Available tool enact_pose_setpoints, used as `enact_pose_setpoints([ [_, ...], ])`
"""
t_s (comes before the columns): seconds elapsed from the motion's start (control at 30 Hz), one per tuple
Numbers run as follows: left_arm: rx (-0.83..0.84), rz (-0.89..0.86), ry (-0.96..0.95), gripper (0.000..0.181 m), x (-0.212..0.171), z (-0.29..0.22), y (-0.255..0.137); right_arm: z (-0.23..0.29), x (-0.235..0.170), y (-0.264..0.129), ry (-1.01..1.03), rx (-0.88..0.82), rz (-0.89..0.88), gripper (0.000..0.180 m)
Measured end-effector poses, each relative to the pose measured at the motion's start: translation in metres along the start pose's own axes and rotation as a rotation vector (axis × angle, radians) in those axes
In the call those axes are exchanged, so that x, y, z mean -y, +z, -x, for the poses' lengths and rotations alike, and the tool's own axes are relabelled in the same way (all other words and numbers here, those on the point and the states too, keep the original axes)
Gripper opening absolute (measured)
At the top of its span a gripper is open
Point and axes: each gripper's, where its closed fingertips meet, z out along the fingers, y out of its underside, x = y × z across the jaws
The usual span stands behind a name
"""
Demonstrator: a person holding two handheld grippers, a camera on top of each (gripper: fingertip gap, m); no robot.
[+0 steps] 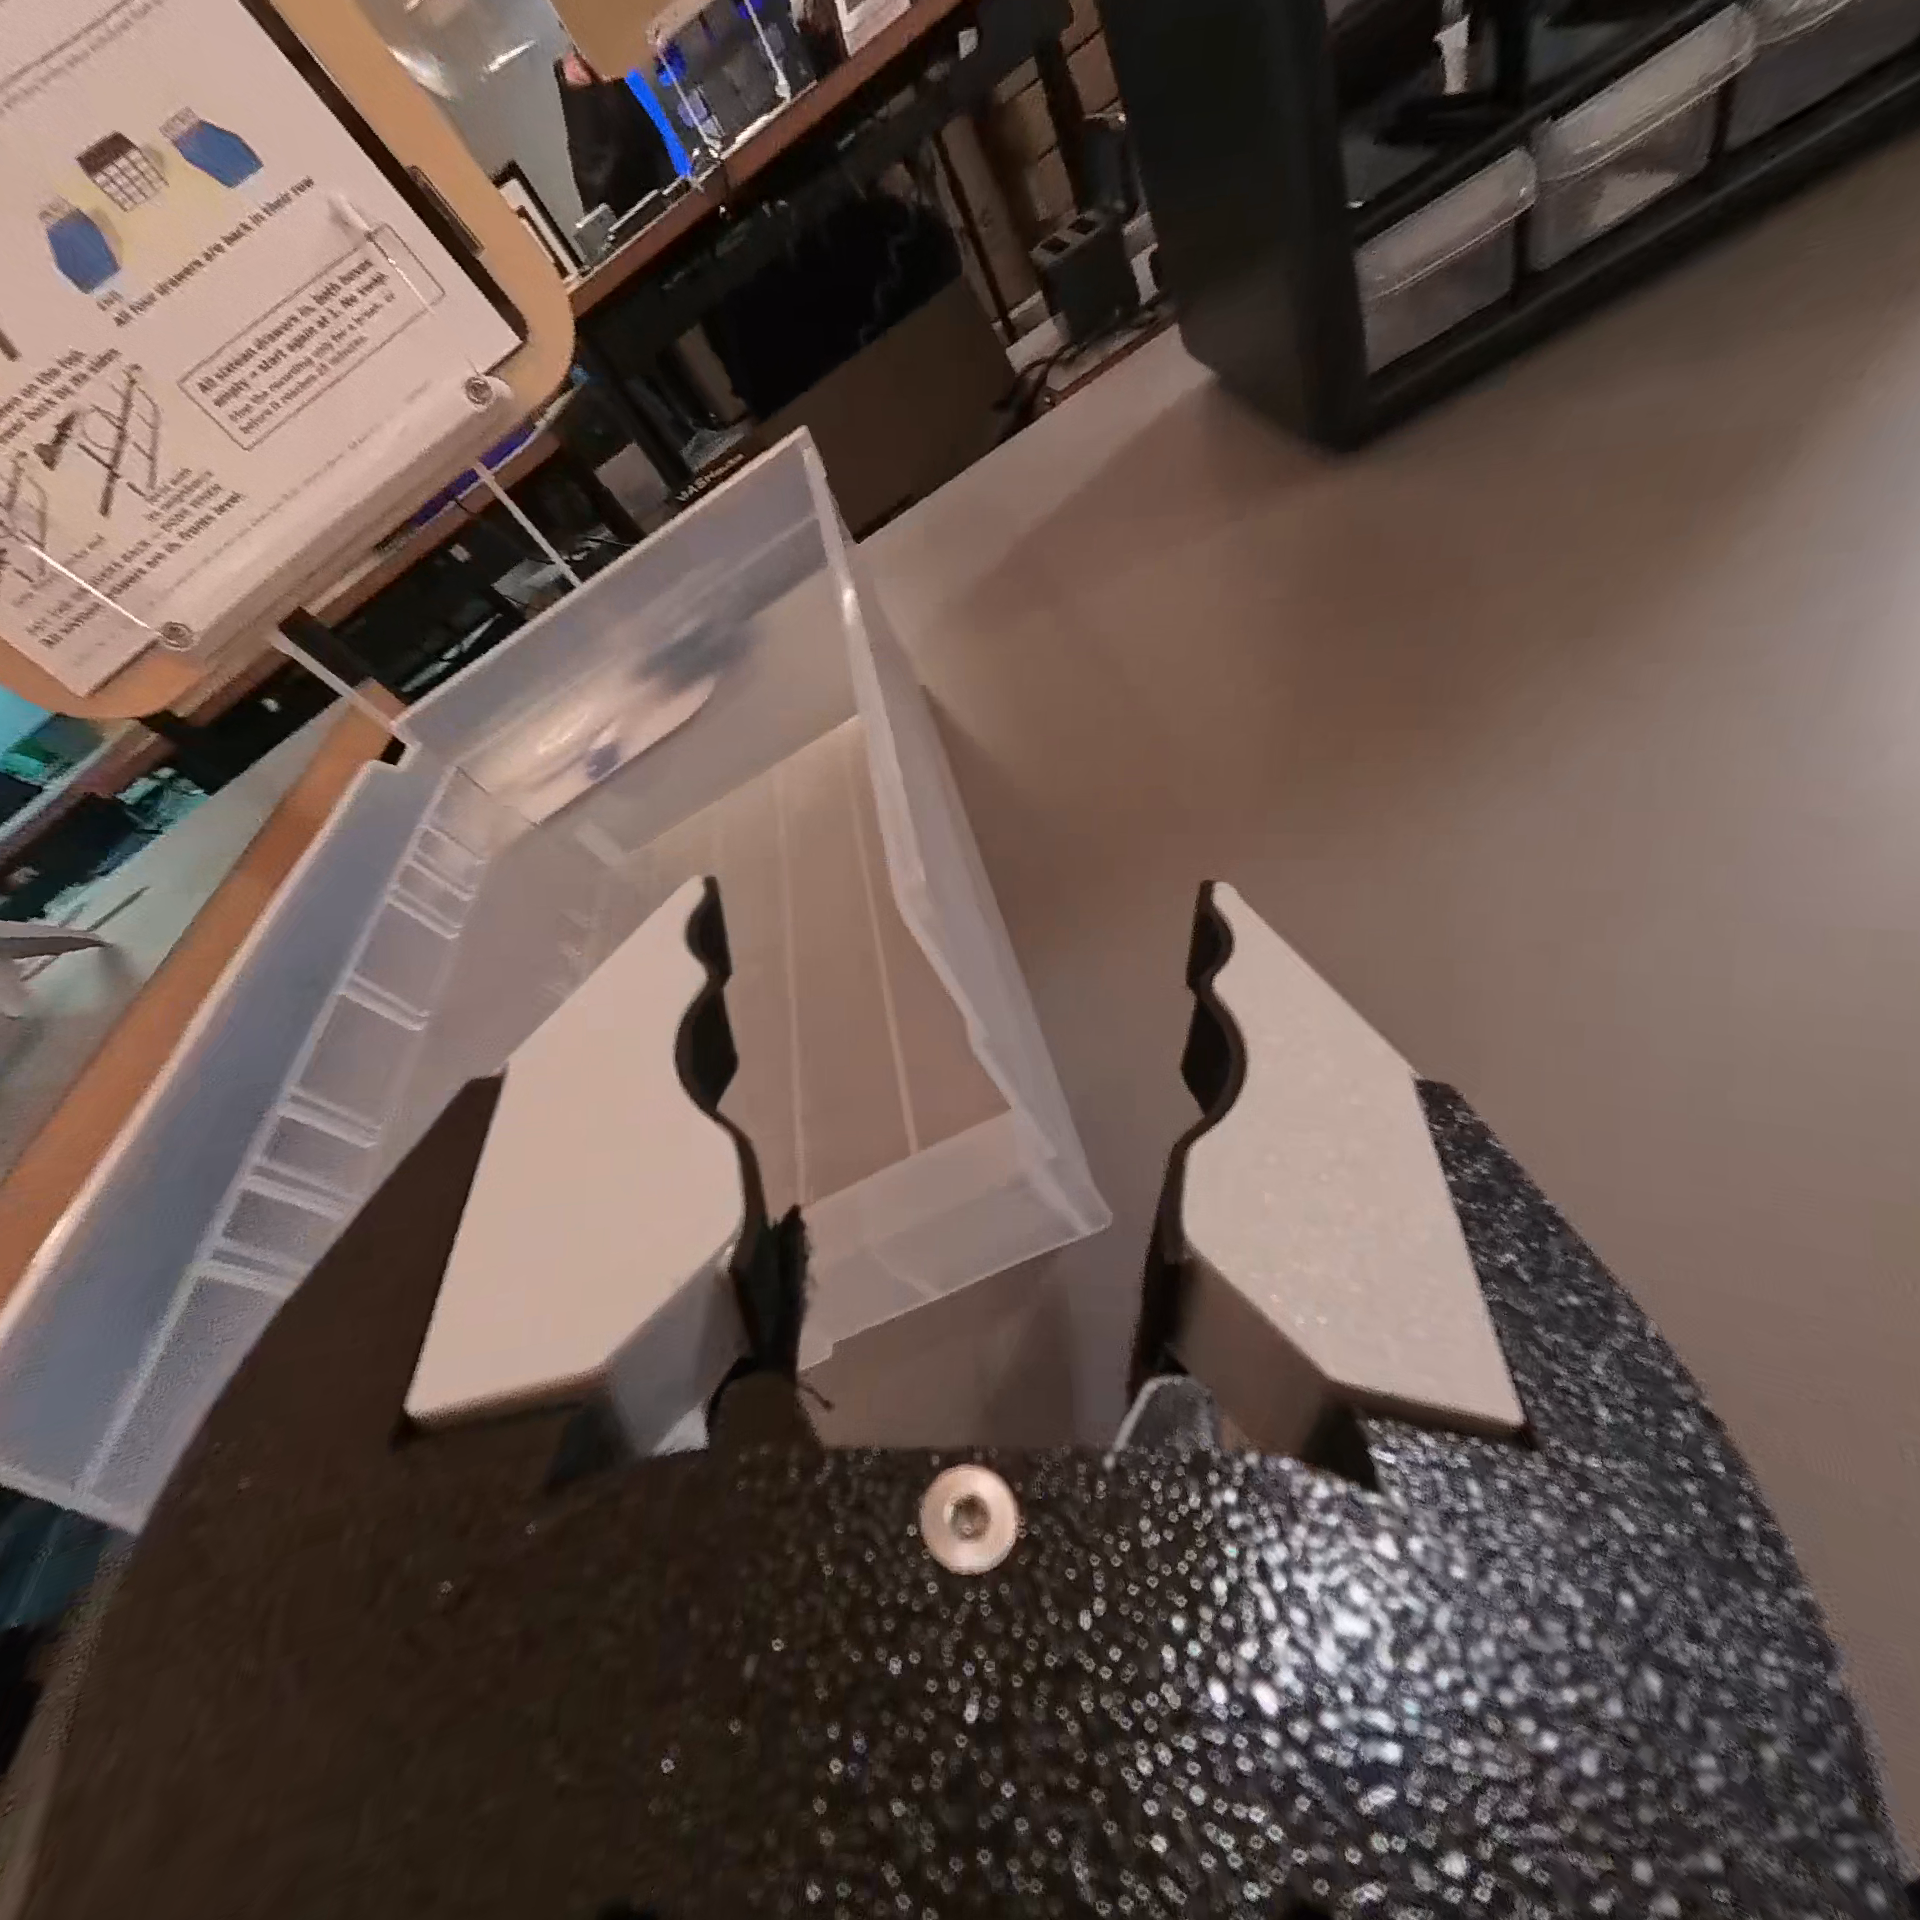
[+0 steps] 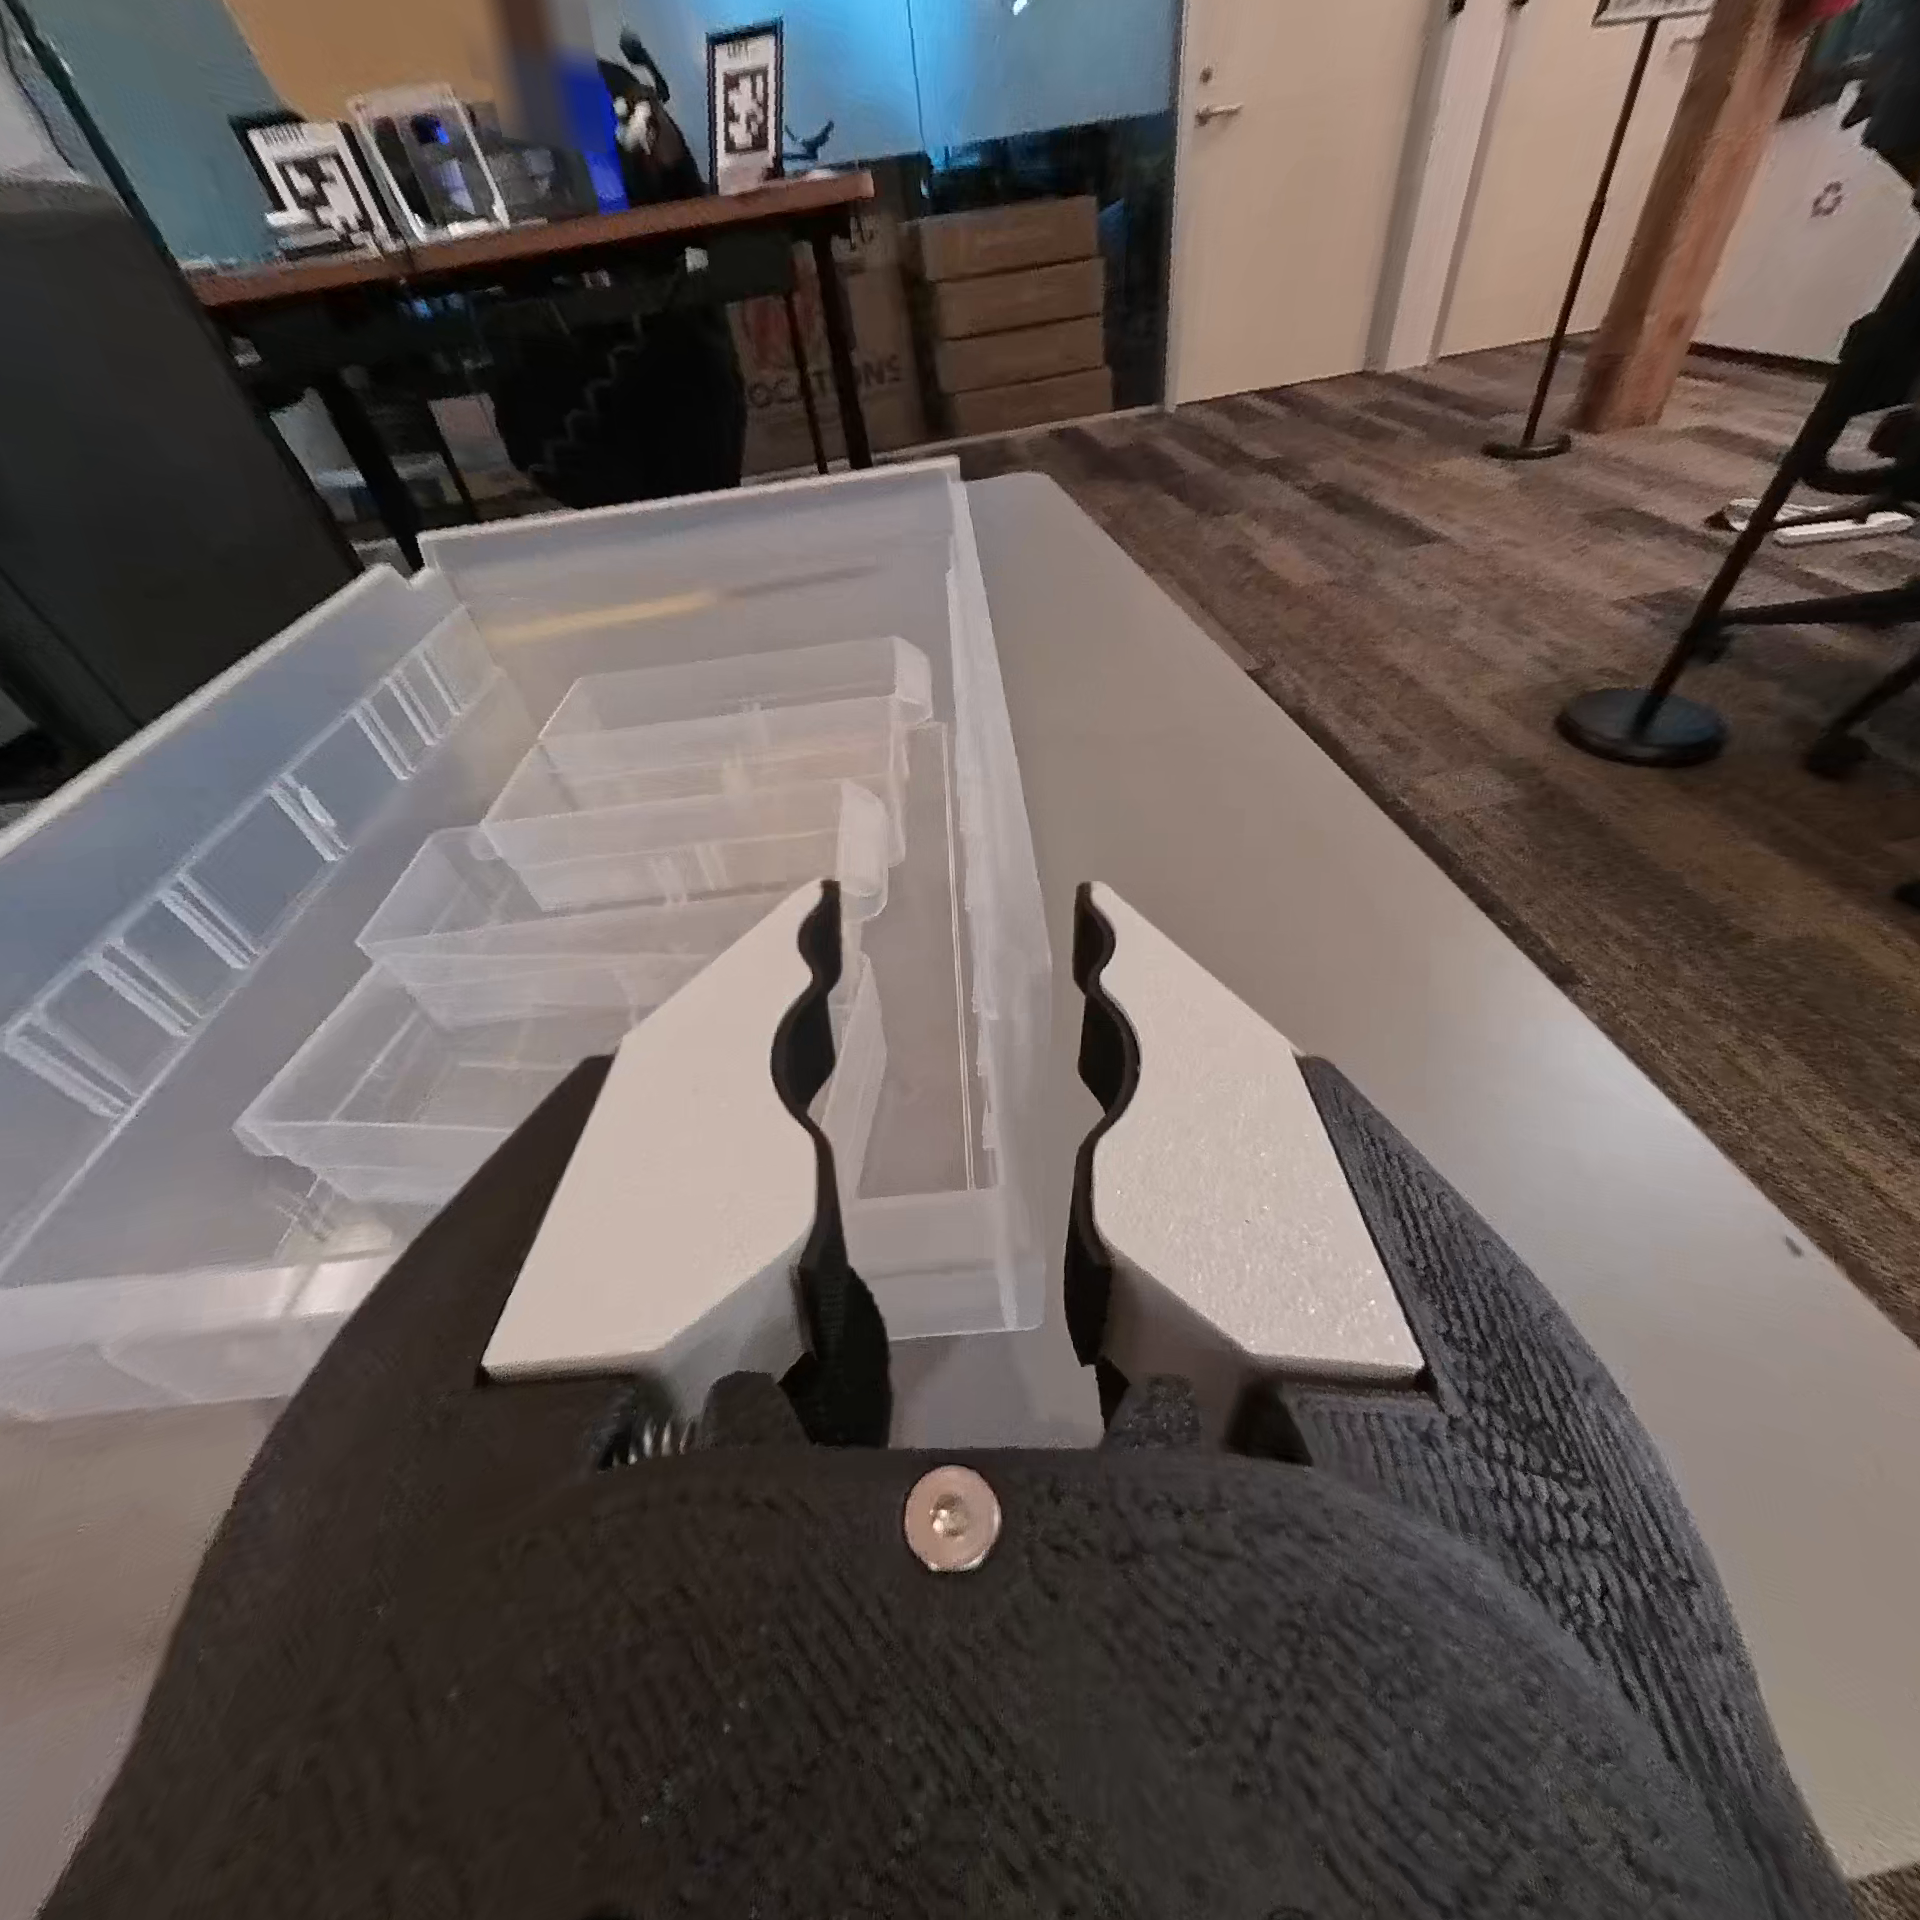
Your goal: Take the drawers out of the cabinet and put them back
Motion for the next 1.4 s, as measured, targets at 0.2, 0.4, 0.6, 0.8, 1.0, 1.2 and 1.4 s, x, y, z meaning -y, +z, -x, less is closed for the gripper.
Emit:
enact_pose_setpoints([
  [0.2,0.071,-0.003,0.078,0.055,-0.004,0.008,-0.001,0.003,-0.001,0.002,-0.006,0.003,0.018,0.037],
  [0.4,0.027,0.002,0.009,0.042,-0.008,0.003,0.002,-0.002,-0.003,0.0,0.041,-0.008,0.029,0.022],
  [0.6,0.035,-0.015,-0.041,0.02,-0.009,0.009,0.001,-0.004,-0.006,-0.003,0.062,0.03,0.044,0.004],
  [0.8,0.029,-0.006,-0.17,0.002,-0.014,0.018,0.002,0.0,-0.008,-0.009,0.041,0.116,0.077,0.003],
  [1.0,0.024,-0.008,-0.181,0.002,-0.017,0.021,0.0,0.007,-0.014,-0.029,-0.023,0.202,0.127,0.008],
  [1.2,0.013,-0.007,-0.169,0.002,-0.017,0.022,-0.002,0.01,-0.018,-0.049,-0.006,0.295,0.153,0.009],
  [1.4,0.022,-0.012,-0.166,0.002,-0.017,0.026,-0.004,0.001,-0.023,-0.072,-0.069,0.409,0.205,0.006],
])
